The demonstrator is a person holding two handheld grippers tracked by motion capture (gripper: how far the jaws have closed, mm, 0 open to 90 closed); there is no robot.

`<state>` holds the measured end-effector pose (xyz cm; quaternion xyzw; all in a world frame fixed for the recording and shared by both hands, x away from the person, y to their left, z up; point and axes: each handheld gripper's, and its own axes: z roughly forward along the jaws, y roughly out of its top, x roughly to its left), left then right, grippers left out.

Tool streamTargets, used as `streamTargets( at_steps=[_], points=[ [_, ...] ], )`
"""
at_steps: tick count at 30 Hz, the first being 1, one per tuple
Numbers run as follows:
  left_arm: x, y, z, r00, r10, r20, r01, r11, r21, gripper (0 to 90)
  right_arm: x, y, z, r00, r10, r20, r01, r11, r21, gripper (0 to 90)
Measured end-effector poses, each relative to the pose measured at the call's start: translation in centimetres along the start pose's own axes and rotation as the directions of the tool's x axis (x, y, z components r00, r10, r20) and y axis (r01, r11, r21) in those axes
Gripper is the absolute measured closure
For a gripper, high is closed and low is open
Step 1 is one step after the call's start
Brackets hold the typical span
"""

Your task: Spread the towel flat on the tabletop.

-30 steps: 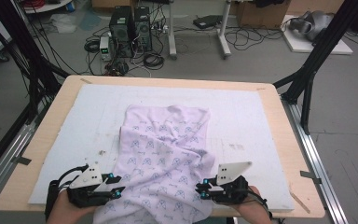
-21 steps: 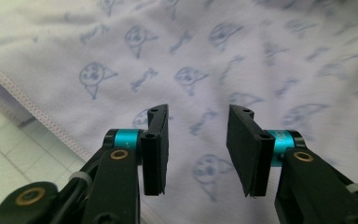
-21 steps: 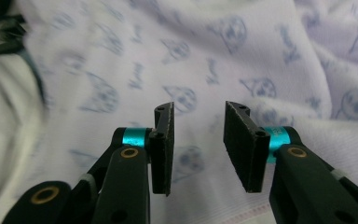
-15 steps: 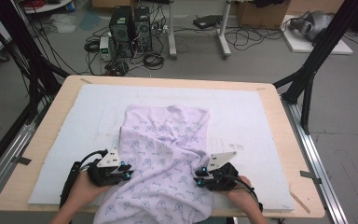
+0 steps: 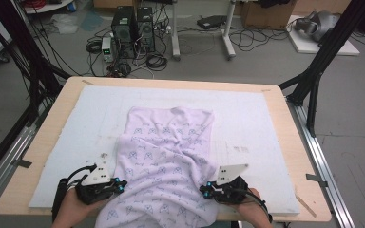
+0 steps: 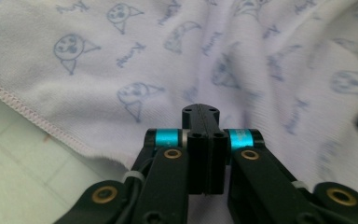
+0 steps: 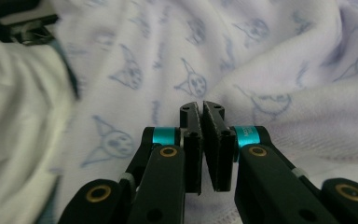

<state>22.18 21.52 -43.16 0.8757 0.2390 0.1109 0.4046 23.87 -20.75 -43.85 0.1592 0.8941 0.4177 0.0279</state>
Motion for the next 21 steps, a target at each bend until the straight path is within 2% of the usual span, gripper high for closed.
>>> streamTargets(
  at_steps=[2,3,6,8,10,12,14,15,16,17,18,19,21],
  points=[
    [-0.3,0.0,-1.0,1.0000,0.006,0.002,-0.006,1.0000,-0.008,88.9,1.0,0.3,-0.9,0.9996,-0.022,-0.020,0.021,0.999,-0.026,85.8],
    [-0.4,0.0,-1.3,1.0000,0.003,0.000,-0.003,0.9999,-0.013,83.2,1.4,0.6,-1.4,0.9994,-0.028,-0.021,0.027,0.999,-0.045,84.9],
    [-0.1,0.6,-1.4,1.0000,0.008,-0.003,-0.008,0.9998,-0.020,72.3,1.4,1.5,-2.6,0.9993,-0.034,0.014,0.035,0.996,-0.087,76.4],
    [0.1,1.0,-0.6,1.0000,0.005,0.003,-0.005,0.9999,-0.013,64.2,0.6,1.9,-2.6,0.9985,-0.028,0.047,0.031,0.998,-0.063,71.1],
    [0.4,1.2,0.6,0.9998,0.010,0.016,-0.010,0.9999,-0.007,59.9,0.0,2.1,-1.8,0.9984,-0.014,0.055,0.017,0.999,-0.048,63.8],
    [0.6,1.4,1.9,0.9995,0.009,0.029,-0.010,0.9999,0.009,54.9,-0.2,2.2,-0.7,0.9989,-0.018,0.043,0.019,1.000,-0.019,60.8],
    [0.6,1.5,3.2,0.9991,0.021,0.036,-0.022,0.9991,0.036,56.1,-0.4,1.9,0.5,0.9990,-0.018,0.040,0.017,1.000,0.017,58.8],
    [0.6,1.5,3.4,0.9984,0.037,0.042,-0.038,0.9987,0.033,61.2,-0.6,1.7,1.0,0.9990,-0.021,0.039,0.019,0.999,0.039,58.9],
    [0.6,1.6,3.4,0.9980,0.033,0.055,-0.034,0.9991,0.026,67.1,-0.7,1.5,1.5,0.9987,-0.022,0.046,0.019,0.998,0.057,60.1],
    [0.6,1.6,3.4,0.9978,0.040,0.054,-0.041,0.9988,0.027,76.4,-0.8,1.2,1.9,0.9992,-0.012,0.039,0.010,0.998,0.066,62.7],
    [0.5,1.5,3.3,0.9979,0.043,0.049,-0.044,0.9987,0.025,83.9,-0.9,0.9,2.0,0.9997,0.013,0.019,-0.014,0.999,0.034,66.4],
    [0.4,1.4,3.2,0.9979,0.046,0.045,-0.047,0.9986,0.024,85.8,-1.0,0.7,1.9,0.9997,0.019,0.014,-0.020,1.000,0.019,71.7],
    [0.2,1.2,2.8,0.9982,0.048,0.036,-0.049,0.9984,0.026,86.8,-0.6,0.5,1.8,1.0000,0.000,0.005,0.000,1.000,0.009,82.4]
  ],
)
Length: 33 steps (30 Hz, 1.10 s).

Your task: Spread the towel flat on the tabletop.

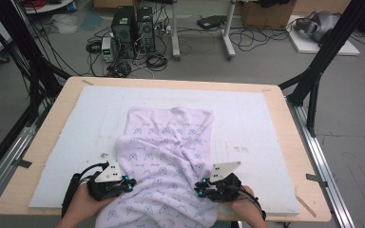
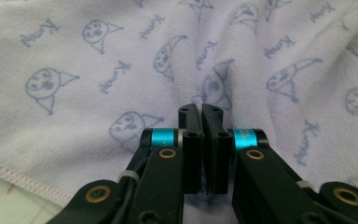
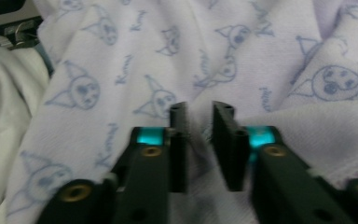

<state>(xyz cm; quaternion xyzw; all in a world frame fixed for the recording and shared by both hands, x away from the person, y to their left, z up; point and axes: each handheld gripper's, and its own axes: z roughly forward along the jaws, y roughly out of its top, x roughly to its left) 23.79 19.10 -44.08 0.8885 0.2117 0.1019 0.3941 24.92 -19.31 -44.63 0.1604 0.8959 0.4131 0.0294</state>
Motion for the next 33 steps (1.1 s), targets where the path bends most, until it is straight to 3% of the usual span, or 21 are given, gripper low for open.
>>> streamTargets(
  at_steps=[3,7,8,9,11,15,18,21,24,26,29,31,33],
  points=[
    [-0.7,-0.5,-1.2,1.0000,-0.002,0.005,0.002,0.9999,-0.011,87.1,0.6,0.0,-0.5,0.9998,-0.019,-0.006,0.019,1.000,0.009,86.4],
    [-2.5,-1.1,-4.0,0.9994,0.003,0.034,-0.001,0.9992,-0.041,86.5,2.5,0.1,-2.3,0.9970,-0.043,-0.064,0.041,0.999,-0.024,85.6],
    [-2.9,-1.1,-4.5,0.9994,0.000,0.034,0.002,0.9989,-0.047,84.2,3.0,0.2,-2.9,0.9944,-0.059,-0.088,0.055,0.998,-0.043,83.5],
    [-3.0,-1.0,-5.0,0.9995,-0.001,0.030,0.002,0.9988,-0.050,76.1,3.3,0.4,-3.5,0.9920,-0.064,-0.109,0.056,0.996,-0.073,79.1],
    [-2.8,-0.7,-5.4,0.9999,-0.008,0.014,0.009,0.9985,-0.054,62.6,3.3,0.7,-4.4,0.9950,-0.057,-0.082,0.049,0.995,-0.090,73.5],
    [-1.5,-0.2,-4.3,0.9999,-0.008,0.007,0.009,0.9978,-0.066,58.7,1.2,1.0,-4.5,0.9995,-0.011,0.030,0.013,0.997,-0.078,64.2],
    [-0.1,-0.1,-2.8,0.9995,-0.030,0.009,0.031,0.9977,-0.060,58.5,-0.9,0.8,-3.8,0.9936,0.036,0.107,-0.031,0.998,-0.053,62.3],
    [0.3,-0.2,-1.3,0.9993,-0.029,0.022,0.030,0.9991,-0.031,59.4,-2.1,0.4,-2.6,0.9904,0.059,0.125,-0.058,0.998,-0.016,62.5],
    [-0.1,-0.4,-0.3,0.9990,-0.006,0.044,0.006,1.0000,-0.001,74.9,-2.2,-0.1,-1.5,0.9913,0.043,0.125,-0.049,0.998,0.049,69.9],
    [0.0,-0.4,-0.4,0.9982,-0.010,0.059,0.010,0.9999,-0.007,81.4,-2.2,-0.3,-1.4,0.9937,0.046,0.102,-0.052,0.997,0.051,78.8],
    [0.4,-0.1,-1.0,0.9974,-0.027,0.066,0.030,0.9990,-0.032,79.8,-2.1,0.0,-1.4,0.9941,0.017,0.107,-0.026,0.997,0.078,82.0],
    [1.0,0.3,-1.4,0.9976,-0.058,0.038,0.060,0.9960,-0.065,69.9,-2.1,0.4,-1.8,0.9873,-0.009,0.158,-0.007,0.995,0.103,82.6],
    [1.7,0.8,-1.6,0.9968,-0.079,0.008,0.080,0.9940,-0.074,64.1,-2.6,0.5,-2.6,0.9816,0.012,0.191,-0.026,0.997,0.070,82.5]
  ],
)
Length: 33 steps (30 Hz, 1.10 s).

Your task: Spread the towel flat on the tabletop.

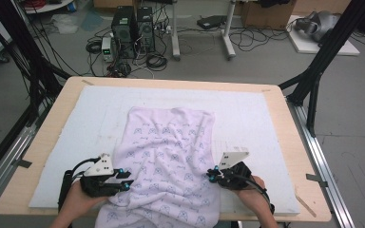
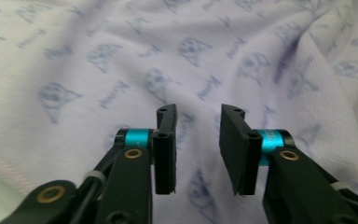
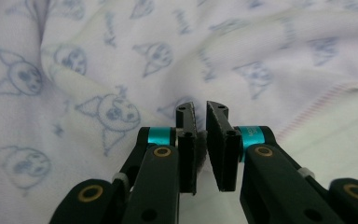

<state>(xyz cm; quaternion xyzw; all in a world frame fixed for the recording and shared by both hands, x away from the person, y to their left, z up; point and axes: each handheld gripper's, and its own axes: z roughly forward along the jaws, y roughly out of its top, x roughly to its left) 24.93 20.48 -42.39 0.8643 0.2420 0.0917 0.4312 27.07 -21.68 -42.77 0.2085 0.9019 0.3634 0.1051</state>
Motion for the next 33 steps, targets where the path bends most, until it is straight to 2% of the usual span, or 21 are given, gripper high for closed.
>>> streamTargets(
  at_steps=[1,3,5,6,7,8,10,11,12,13,17,19,22,23,24,25,27,29,31,32,33],
  points=[
    [0.2,0.1,0.1,0.9999,-0.003,-0.010,0.003,1.0000,0.006,59.4,-0.4,0.0,-0.4,0.9997,0.017,0.016,-0.017,1.000,-0.016,81.7],
    [0.7,0.2,0.4,0.9995,-0.015,-0.028,0.016,0.9995,0.028,55.1,-0.6,0.1,-0.9,0.9994,0.034,0.012,-0.033,0.998,-0.051,75.0],
    [1.2,0.0,1.2,0.9990,-0.024,-0.037,0.026,0.9971,0.072,53.5,-0.7,0.2,-0.9,0.9973,0.052,-0.053,-0.055,0.996,-0.075,59.6],
    [1.5,-0.2,1.8,0.9993,-0.017,-0.033,0.020,0.9932,0.114,57.3,-0.6,0.3,-0.7,0.9960,0.054,-0.071,-0.059,0.996,-0.071,55.5],
    [1.5,-0.3,2.0,0.9995,-0.013,-0.029,0.016,0.9929,0.118,65.6,-0.5,0.3,-0.2,0.9937,0.046,-0.103,-0.053,0.997,-0.063,52.3],
    [1.6,-0.3,1.9,0.9992,-0.014,-0.036,0.018,0.9942,0.106,68.3,-0.5,0.3,0.2,0.9924,0.044,-0.115,-0.051,0.997,-0.056,52.2],
    [1.6,-0.3,2.0,0.9993,-0.006,-0.036,0.010,0.9942,0.107,81.7,-0.4,0.2,1.0,0.9918,0.044,-0.120,-0.047,0.999,-0.022,60.5],
    [1.6,-0.2,2.0,0.9993,0.005,-0.036,-0.001,0.9936,0.113,85.2,-0.3,0.2,1.3,0.9924,0.035,-0.118,-0.035,0.999,0.002,67.3],
    [1.6,-0.1,2.0,0.9992,0.003,-0.039,0.002,0.9940,0.110,86.5,-0.2,0.2,1.6,0.9955,0.017,-0.093,-0.014,0.999,0.031,73.3],
    [1.6,-0.1,2.0,0.9990,0.004,-0.044,0.001,0.9940,0.110,87.2,-0.2,0.3,1.7,0.9955,0.015,-0.094,-0.012,1.000,0.026,82.0],
    [2.5,0.4,2.1,0.9959,-0.011,-0.090,0.018,0.9970,0.076,87.9,-0.9,0.9,1.6,0.9997,-0.010,-0.023,0.011,0.999,0.036,88.8],
    [3.1,1.1,2.1,0.9925,-0.016,-0.121,0.022,0.9986,0.049,88.0,-1.7,1.3,1.2,0.9994,0.005,0.035,-0.006,1.000,0.026,89.4],
    [4.0,2.6,2.3,0.9850,0.002,-0.172,0.003,0.9995,0.032,88.0,-3.3,1.9,0.8,0.9959,0.034,0.084,-0.035,0.999,0.008,89.4],
    [4.2,3.0,2.4,0.9823,0.015,-0.187,-0.010,0.9994,0.032,88.0,-3.7,2.0,0.8,0.9960,0.048,0.076,-0.047,0.999,-0.004,89.3],
    [4.5,3.4,2.6,0.9802,0.013,-0.197,-0.008,0.9997,0.023,88.0,-3.9,2.1,0.8,0.9975,0.058,0.041,-0.057,0.998,-0.028,84.4],
    [4.8,3.6,2.8,0.9817,-0.001,-0.190,0.004,0.9999,0.014,87.9,-4.0,2.2,0.9,0.9973,0.071,-0.019,-0.072,0.996,-0.052,76.4],
    [5.3,3.5,3.3,0.9840,-0.015,-0.177,0.021,0.9992,0.034,87.8,-3.8,2.2,1.4,0.9913,0.079,-0.105,-0.084,0.996,-0.043,62.3],
    [5.5,3.2,3.8,0.9909,-0.043,-0.128,0.053,0.9957,0.076,83.5,-3.4,2.1,2.0,0.9891,0.077,-0.125,-0.077,0.997,0.008,55.3],
    [5.2,2.9,4.0,0.9907,-0.038,-0.131,0.052,0.9924,0.111,63.7,-3.1,1.8,2.5,0.9917,0.069,-0.109,-0.065,0.997,0.042,56.0],
    [5.1,2.6,4.1,0.9905,-0.030,-0.134,0.047,0.9909,0.126,57.8,-3.0,1.6,2.8,0.9931,0.067,-0.096,-0.061,0.996,0.064,58.8],
    [5.1,2.4,4.2,0.9916,-0.028,-0.126,0.046,0.9889,0.141,56.1,-2.8,1.4,2.9,0.9956,0.050,-0.079,-0.046,0.998,0.052,67.0]
  ],
)
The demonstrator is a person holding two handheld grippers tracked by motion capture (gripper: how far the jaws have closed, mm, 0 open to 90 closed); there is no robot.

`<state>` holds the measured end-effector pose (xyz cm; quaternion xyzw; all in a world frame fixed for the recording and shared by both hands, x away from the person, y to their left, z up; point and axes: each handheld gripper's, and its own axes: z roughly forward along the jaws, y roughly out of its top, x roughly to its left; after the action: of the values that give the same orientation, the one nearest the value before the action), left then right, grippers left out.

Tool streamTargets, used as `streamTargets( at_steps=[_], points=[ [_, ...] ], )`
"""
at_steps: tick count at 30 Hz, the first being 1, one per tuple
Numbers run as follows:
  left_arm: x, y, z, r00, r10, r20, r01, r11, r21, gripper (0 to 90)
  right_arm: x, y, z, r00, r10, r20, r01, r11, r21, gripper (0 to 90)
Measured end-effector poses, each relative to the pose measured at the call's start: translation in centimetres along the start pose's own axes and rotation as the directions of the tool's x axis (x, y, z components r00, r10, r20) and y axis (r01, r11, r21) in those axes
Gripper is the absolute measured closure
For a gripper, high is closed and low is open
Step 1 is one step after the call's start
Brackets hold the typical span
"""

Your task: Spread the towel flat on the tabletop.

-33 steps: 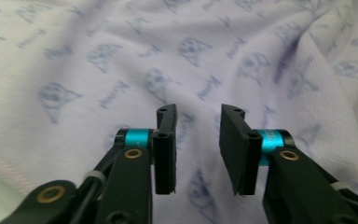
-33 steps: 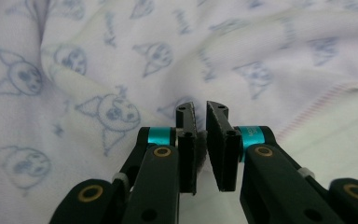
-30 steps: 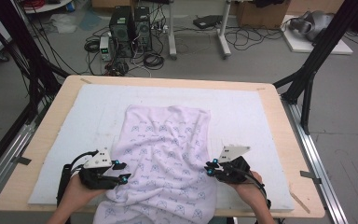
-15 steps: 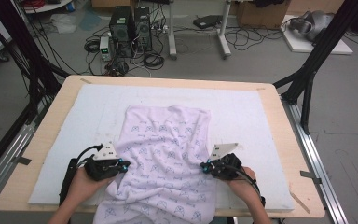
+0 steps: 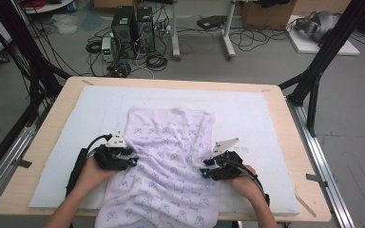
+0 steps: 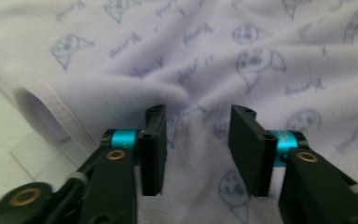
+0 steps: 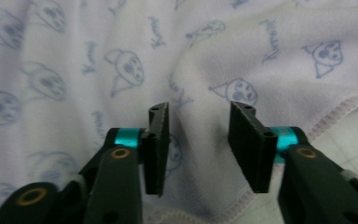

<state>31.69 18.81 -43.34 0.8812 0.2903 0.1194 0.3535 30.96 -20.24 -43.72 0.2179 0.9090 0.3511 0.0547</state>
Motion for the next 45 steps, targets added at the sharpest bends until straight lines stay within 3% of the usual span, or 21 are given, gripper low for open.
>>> streamTargets(
  at_steps=[2,3,4,6,10,12,15,17,19,22,24,26,29,33,37,41,42,45],
  points=[
    [0.0,-0.4,0.0,0.9999,0.009,0.007,-0.009,0.9999,-0.014,68.5,0.4,0.0,0.0,0.9992,-0.031,0.026,0.031,1.000,-0.005,84.7],
    [0.0,-0.4,-0.1,0.9999,0.016,-0.004,-0.016,0.9997,-0.016,81.5,0.5,0.1,0.0,0.9979,-0.052,0.037,0.052,0.999,-0.001,86.2],
    [0.1,-0.4,-0.1,0.9998,0.020,-0.009,-0.020,0.9996,-0.018,85.1,0.6,0.2,0.0,0.9957,-0.073,0.056,0.073,0.997,0.010,86.9],
    [0.0,-0.2,-0.2,0.9993,0.021,-0.030,-0.022,0.9992,-0.032,86.5,0.4,0.5,-0.3,0.9885,-0.082,0.128,0.080,0.997,0.020,87.3],
    [0.5,0.8,-0.6,0.9964,0.000,-0.084,-0.010,0.9938,-0.111,87.1,-1.8,1.3,-1.7,0.9709,-0.017,0.239,0.023,1.000,-0.019,87.4],
    [1.2,1.4,-0.4,0.9923,-0.027,-0.121,0.010,0.9895,-0.144,87.1,-3.0,1.7,-1.8,0.9633,-0.002,0.268,0.010,1.000,-0.028,87.3],
    [2.1,1.8,0.4,0.9871,-0.057,-0.150,0.034,0.9885,-0.147,86.4,-4.5,1.8,-1.0,0.9598,0.024,0.280,-0.015,0.999,-0.034,86.1],
    [2.6,1.6,0.7,0.9808,-0.087,-0.175,0.065,0.9903,-0.123,77.6,-5.4,1.5,-0.3,0.9633,0.051,0.264,-0.044,0.998,-0.033,79.1],
    [2.9,1.2,0.2,0.9809,-0.114,-0.158,0.094,0.9875,-0.127,67.0,-5.7,1.3,-0.2,0.9650,0.079,0.250,-0.070,0.997,-0.044,71.1],
    [2.3,0.8,-1.6,0.9828,-0.087,-0.163,0.062,0.9862,-0.153,60.3,-4.8,1.5,-1.6,0.9667,0.084,0.241,-0.060,0.993,-0.105,65.0],
    [1.5,0.6,-2.8,0.9870,-0.060,-0.149,0.035,0.9856,-0.165,57.9,-3.7,1.7,-2.8,0.9712,0.066,0.229,-0.032,0.988,-0.151,61.8],
    [0.5,0.2,-3.7,0.9896,-0.026,-0.141,0.001,0.9847,-0.174,56.5,-2.2,1.8,-3.6,0.9750,0.037,0.219,-0.001,0.987,-0.161,57.9],
    [-0.9,-0.9,-4.5,0.9958,-0.001,-0.092,-0.017,0.9810,-0.193,55.4,0.2,1.2,-4.1,0.9907,0.010,0.136,0.016,0.981,-0.192,54.9],
    [-2.6,-2.8,-4.5,0.9985,0.018,-0.052,-0.027,0.9835,-0.179,51.0,3.1,-0.4,-3.1,0.9987,-0.026,0.044,0.033,0.987,-0.158,49.9],
    [-3.7,-4.2,-3.9,0.9991,0.041,0.004,-0.040,0.9894,-0.140,45.3,4.7,-1.8,-1.9,0.9986,-0.053,0.001,0.053,0.994,-0.099,48.0],
    [-3.7,-4.7,-3.0,0.9973,0.044,0.059,-0.039,0.9956,-0.085,49.8,5.0,-2.3,-0.9,0.9988,-0.050,-0.003,0.049,0.997,-0.064,50.4],
    [-3.7,-4.9,-2.9,0.9970,0.049,0.060,-0.042,0.9937,-0.104,52.8,5.0,-2.4,-0.8,0.9991,-0.041,-0.005,0.041,0.996,-0.076,55.4],
    [-4.0,-5.1,-3.1,0.9950,0.065,0.075,-0.056,0.9907,-0.124,78.2,5.0,-2.5,-0.8,0.9991,-0.041,0.012,0.042,0.995,-0.096,74.3]
  ],
)
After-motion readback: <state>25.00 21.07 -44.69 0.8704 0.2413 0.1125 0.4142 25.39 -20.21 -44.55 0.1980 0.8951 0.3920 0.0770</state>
